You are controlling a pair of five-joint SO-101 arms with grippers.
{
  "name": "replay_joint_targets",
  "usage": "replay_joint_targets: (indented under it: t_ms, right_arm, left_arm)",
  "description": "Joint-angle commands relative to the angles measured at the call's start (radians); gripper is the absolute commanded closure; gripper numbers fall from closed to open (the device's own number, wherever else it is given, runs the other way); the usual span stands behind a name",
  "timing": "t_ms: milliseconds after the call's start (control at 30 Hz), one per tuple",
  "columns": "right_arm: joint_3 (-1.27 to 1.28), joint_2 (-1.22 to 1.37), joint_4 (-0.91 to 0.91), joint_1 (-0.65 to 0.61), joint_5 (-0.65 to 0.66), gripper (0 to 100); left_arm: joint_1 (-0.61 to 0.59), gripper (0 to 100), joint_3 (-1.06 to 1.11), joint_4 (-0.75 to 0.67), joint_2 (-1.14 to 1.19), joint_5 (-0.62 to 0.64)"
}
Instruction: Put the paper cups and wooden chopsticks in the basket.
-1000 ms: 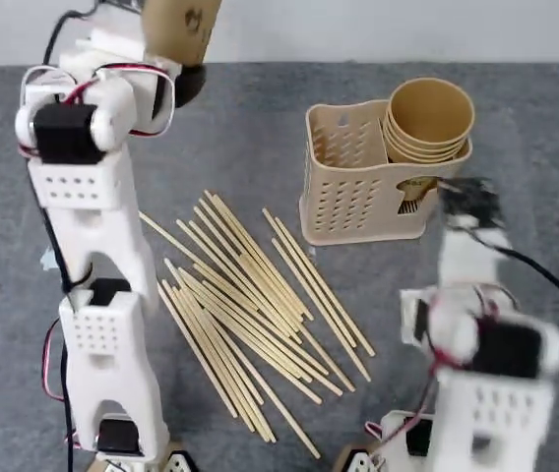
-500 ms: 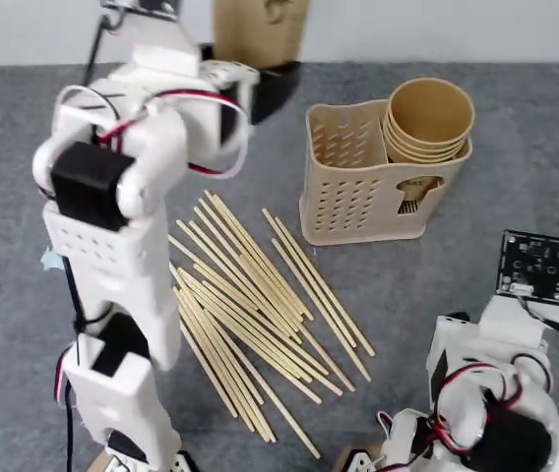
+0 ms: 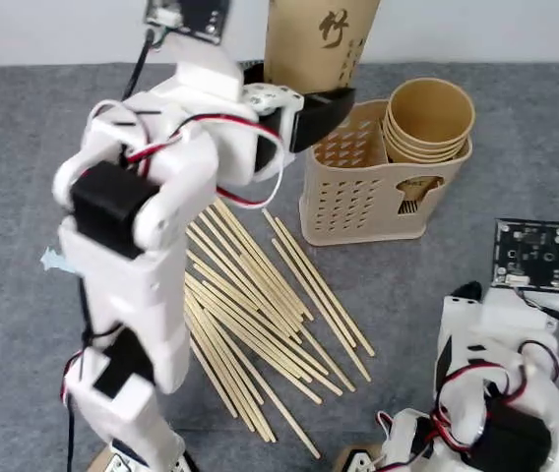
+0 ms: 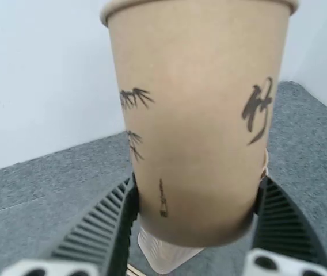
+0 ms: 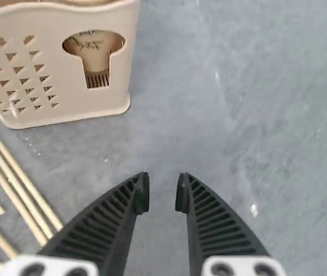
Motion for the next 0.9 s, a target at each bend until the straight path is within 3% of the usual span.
replay_joint_targets:
  t_ms: [0,167,500,733,867]
  right_arm:
    - [-0.106,0.005,-0.018,0.007,0.037,90.9]
    - [-0.186,0.013,0.005,-0.007,0.038,90.5]
    - [-0.660,0.366,0.297,-0.229,0.060,90.5]
    - [-0.802,0.472,0.298,-0.305,0.060,90.5]
    - [-0.802,0.501,0.300,-0.323,0.060,90.5]
  left_arm:
    - [0.029,75,0.139,0.014,-0.176,-0.009]
    - [0.041,75,0.463,0.008,-0.408,-0.080]
    - [0.037,75,0.989,-0.063,-0.839,-0.126]
    - [0.032,75,1.379,-0.181,-1.142,-0.126]
    - [-0.035,75,1.595,-0.278,-1.295,-0.126]
